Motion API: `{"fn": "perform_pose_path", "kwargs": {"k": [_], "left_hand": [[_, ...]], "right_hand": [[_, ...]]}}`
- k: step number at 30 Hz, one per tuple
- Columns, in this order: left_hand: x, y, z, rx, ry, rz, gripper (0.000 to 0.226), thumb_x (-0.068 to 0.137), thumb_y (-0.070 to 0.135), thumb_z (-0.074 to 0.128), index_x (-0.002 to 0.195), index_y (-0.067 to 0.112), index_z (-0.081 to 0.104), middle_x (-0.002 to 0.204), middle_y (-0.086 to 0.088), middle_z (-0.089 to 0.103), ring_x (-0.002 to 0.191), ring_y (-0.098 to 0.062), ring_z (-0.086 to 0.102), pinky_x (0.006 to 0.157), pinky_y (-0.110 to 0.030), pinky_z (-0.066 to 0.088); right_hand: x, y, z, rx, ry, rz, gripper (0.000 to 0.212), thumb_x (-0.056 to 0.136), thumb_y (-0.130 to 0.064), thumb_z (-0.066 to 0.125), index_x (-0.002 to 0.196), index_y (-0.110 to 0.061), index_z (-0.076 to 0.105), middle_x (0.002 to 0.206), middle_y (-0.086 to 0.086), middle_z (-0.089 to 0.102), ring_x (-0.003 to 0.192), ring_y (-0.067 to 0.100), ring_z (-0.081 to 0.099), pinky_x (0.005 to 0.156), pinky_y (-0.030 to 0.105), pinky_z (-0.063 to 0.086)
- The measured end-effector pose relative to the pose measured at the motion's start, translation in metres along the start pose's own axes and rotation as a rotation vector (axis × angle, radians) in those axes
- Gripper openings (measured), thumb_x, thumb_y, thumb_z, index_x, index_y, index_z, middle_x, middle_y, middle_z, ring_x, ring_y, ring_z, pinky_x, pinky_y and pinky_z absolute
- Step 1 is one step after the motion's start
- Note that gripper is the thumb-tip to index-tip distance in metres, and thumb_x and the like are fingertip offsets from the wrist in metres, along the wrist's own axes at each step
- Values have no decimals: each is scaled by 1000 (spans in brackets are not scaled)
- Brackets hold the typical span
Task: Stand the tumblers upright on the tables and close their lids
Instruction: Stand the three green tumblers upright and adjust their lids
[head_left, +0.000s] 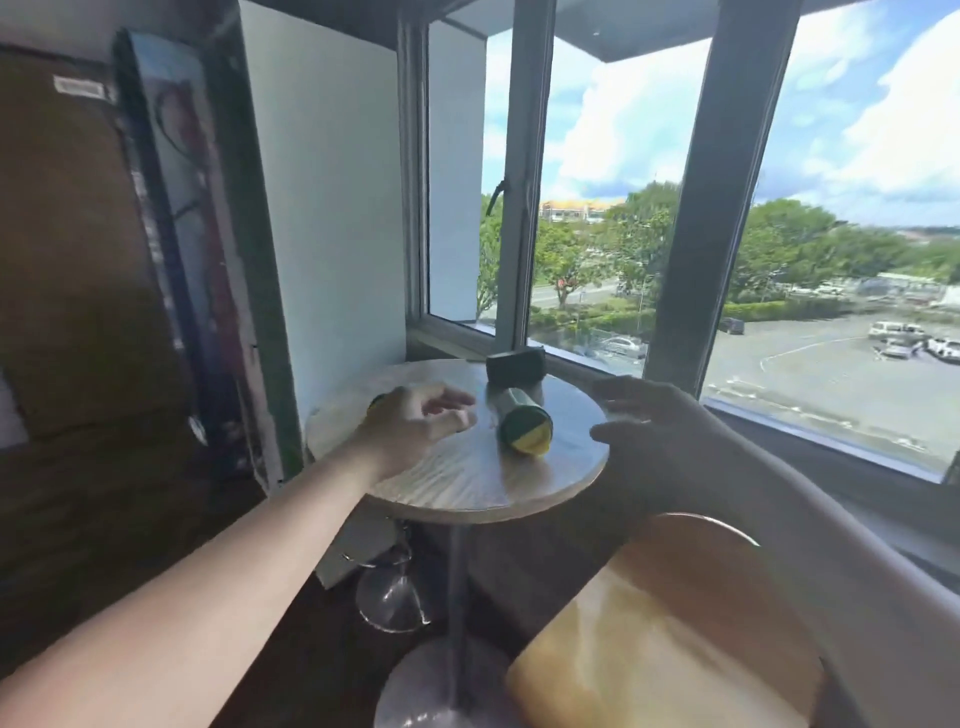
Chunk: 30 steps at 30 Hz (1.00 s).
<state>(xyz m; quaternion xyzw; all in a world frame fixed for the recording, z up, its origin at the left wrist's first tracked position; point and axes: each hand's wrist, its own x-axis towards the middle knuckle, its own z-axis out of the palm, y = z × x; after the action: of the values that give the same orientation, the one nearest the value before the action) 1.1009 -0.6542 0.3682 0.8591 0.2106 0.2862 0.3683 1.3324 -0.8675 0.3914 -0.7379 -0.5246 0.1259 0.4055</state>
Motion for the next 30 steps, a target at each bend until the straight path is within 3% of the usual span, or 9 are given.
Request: {"fn": "perform_pose_path", "kwargs": {"k": [6, 11, 16, 19, 23, 30], "left_hand": [[33, -66, -18, 77, 116, -43, 22, 87, 33, 76, 109, 32, 75, 109, 15, 72, 100, -2, 64, 88, -29, 47], [56, -123, -11, 275, 265, -41, 26, 82, 31, 80, 107, 33, 73, 116, 5, 66, 111, -19, 58, 97, -43, 49], [76, -158, -4, 337, 376, -110, 43, 78, 34, 82, 119, 32, 67, 127, -1, 60, 122, -24, 50, 102, -44, 45], [86, -169, -1, 348, 401, -141, 59, 74, 35, 85, 128, 30, 60, 134, -5, 52, 128, -25, 44, 105, -39, 41], [96, -185, 0, 339, 372, -185, 75, 70, 35, 88, 137, 31, 52, 139, -8, 44, 131, -27, 41, 107, -42, 39], [108, -206, 3, 370, 343, -127, 90, 60, 49, 92, 132, 31, 41, 133, -6, 43, 120, -29, 53, 88, -47, 55]], "right_hand": [[65, 24, 44, -107, 79, 28, 60, 76, -34, 86, 131, -28, 64, 129, -9, 65, 119, 9, 59, 102, 37, 49], [113, 65, 80, -263, 159, 25, 67, 77, -44, 82, 137, -26, 59, 139, -2, 57, 125, 18, 54, 101, 32, 42], [144, 86, 100, -336, 220, -12, 72, 78, -43, 81, 142, -22, 54, 144, 1, 51, 133, 19, 45, 98, 25, 31], [154, 96, 112, -306, 222, 23, 82, 75, -50, 81, 145, -23, 49, 146, 1, 48, 134, 21, 45, 108, 35, 37], [156, 104, 132, -236, 286, 99, 95, 67, -60, 83, 146, -29, 42, 143, 2, 47, 130, 24, 47, 107, 46, 44], [161, 106, 150, -271, 357, 205, 102, 59, -58, 88, 144, -32, 37, 139, 4, 45, 127, 27, 45, 103, 47, 45]]}}
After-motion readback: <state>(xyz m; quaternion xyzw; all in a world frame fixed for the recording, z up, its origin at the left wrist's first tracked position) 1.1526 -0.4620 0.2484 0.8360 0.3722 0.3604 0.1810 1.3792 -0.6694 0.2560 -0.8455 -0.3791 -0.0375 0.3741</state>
